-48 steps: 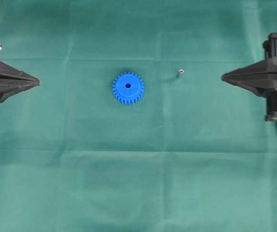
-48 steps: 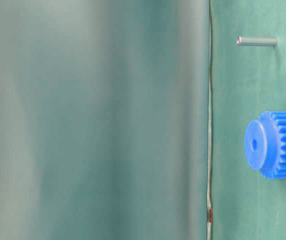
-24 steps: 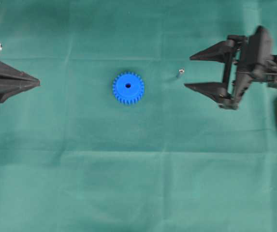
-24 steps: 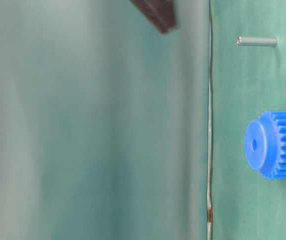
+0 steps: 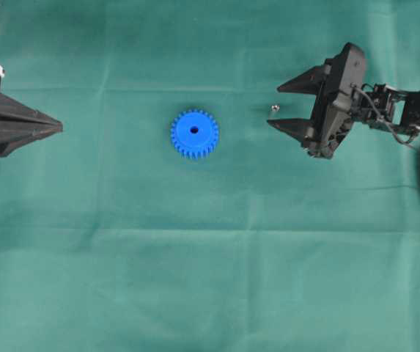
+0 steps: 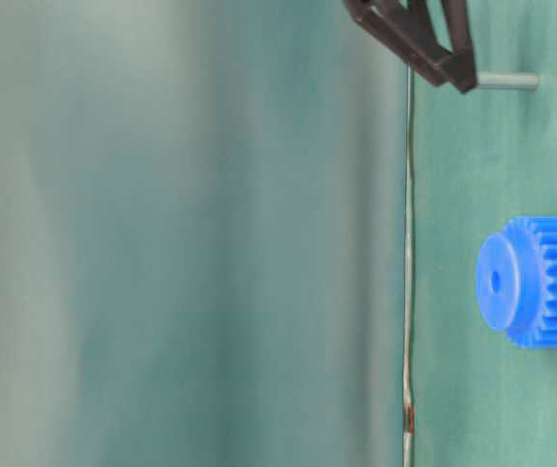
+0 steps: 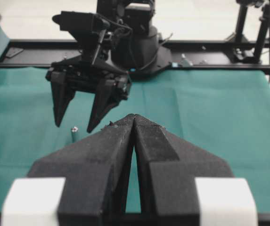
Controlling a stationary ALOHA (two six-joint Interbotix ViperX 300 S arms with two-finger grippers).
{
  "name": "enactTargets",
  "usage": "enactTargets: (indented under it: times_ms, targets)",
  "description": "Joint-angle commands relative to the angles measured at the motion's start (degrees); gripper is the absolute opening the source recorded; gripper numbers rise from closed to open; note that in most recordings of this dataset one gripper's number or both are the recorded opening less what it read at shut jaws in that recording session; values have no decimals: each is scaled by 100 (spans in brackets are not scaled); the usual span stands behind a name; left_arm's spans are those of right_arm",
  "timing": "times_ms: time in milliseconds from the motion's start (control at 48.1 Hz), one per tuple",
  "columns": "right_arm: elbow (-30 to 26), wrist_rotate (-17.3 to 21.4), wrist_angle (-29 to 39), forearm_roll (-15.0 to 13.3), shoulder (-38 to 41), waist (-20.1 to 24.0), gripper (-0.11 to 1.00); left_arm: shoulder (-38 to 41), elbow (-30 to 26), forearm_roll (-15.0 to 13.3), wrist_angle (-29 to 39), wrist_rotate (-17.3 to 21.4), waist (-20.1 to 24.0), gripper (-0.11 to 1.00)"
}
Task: Insert the shaft placed at a random location into the center hole of the medium gear at another random location.
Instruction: 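Lower the right gripper over the silver shaft and close on it, then lift the shaft upright and carry it left over the blue gear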
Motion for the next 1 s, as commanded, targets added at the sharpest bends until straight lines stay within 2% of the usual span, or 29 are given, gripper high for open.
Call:
enactTargets:
  times_ms: [0,125,187,374,437,749,978]
  targets:
    - [-114,79,-123,18,44,-26,87,53,-132,18,-9,-9,9,0]
    - [-114,79,-114,18,88,-26,84,53,-132,18,-18,0,9,0]
    - [-114,70,-97,18,88,-18,76,53,-132,18,-9,0,9,0]
    - [-79,53,-70,18,88,-18,25,44,-132,18,44,0,9,0]
    - [-88,53,-53,18,88,-26,13,35,-132,18,62,0,9,0]
    - [-114,53,-70,18,35,-26,13,18,-141,9,62,0,18,0]
    - [-299,53,396,18,-642,-18,13,26,-141,18,62,-9,9,0]
